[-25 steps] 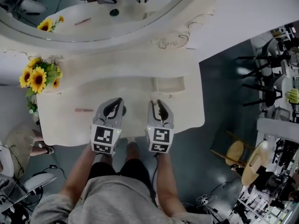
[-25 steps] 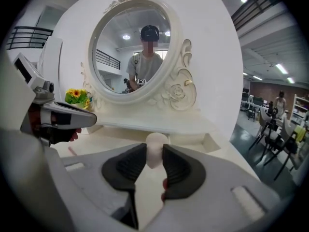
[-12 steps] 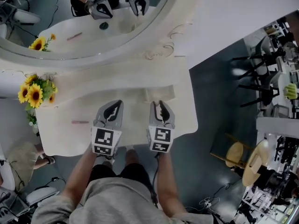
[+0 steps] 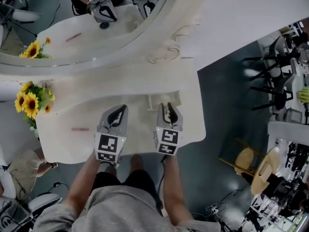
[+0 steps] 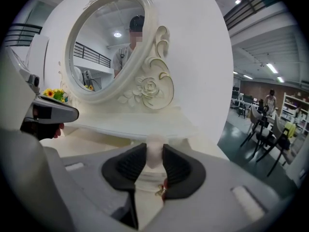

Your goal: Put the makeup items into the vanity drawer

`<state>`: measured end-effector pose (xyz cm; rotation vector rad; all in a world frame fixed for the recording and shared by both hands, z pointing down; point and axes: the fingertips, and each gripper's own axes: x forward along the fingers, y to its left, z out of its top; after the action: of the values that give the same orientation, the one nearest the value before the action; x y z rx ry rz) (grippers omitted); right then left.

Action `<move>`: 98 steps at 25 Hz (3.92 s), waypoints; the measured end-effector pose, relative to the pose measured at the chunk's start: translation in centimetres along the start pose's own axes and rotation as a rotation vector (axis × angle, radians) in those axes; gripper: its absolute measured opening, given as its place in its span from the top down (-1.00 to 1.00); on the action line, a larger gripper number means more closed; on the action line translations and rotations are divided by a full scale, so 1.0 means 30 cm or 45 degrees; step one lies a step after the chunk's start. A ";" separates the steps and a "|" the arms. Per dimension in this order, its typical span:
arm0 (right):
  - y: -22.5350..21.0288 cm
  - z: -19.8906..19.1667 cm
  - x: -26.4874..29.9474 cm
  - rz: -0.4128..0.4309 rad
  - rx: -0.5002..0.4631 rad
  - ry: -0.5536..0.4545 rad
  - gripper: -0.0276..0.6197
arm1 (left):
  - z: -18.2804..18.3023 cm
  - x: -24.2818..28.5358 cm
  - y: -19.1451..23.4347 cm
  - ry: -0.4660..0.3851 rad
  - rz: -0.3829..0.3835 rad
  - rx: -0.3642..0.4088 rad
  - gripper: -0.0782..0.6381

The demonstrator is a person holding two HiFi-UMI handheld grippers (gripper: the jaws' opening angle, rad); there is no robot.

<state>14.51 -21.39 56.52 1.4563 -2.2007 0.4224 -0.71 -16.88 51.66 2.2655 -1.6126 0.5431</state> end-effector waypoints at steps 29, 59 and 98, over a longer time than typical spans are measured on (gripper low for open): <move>0.038 0.148 -0.155 0.006 -0.014 -0.142 0.35 | 0.122 -0.130 -0.005 -0.113 0.033 0.025 0.75; 0.465 0.295 -0.764 -0.146 -0.058 -0.478 0.88 | 0.229 -0.711 0.052 -0.396 -0.030 0.167 0.75; 0.742 -0.131 -0.284 0.349 -0.203 -0.011 0.80 | -0.345 -0.550 0.274 0.019 0.240 -0.141 0.75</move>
<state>-2.35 -4.13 55.29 1.0811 -2.3894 0.3212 -14.67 -1.10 53.23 2.0389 -1.8137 0.5010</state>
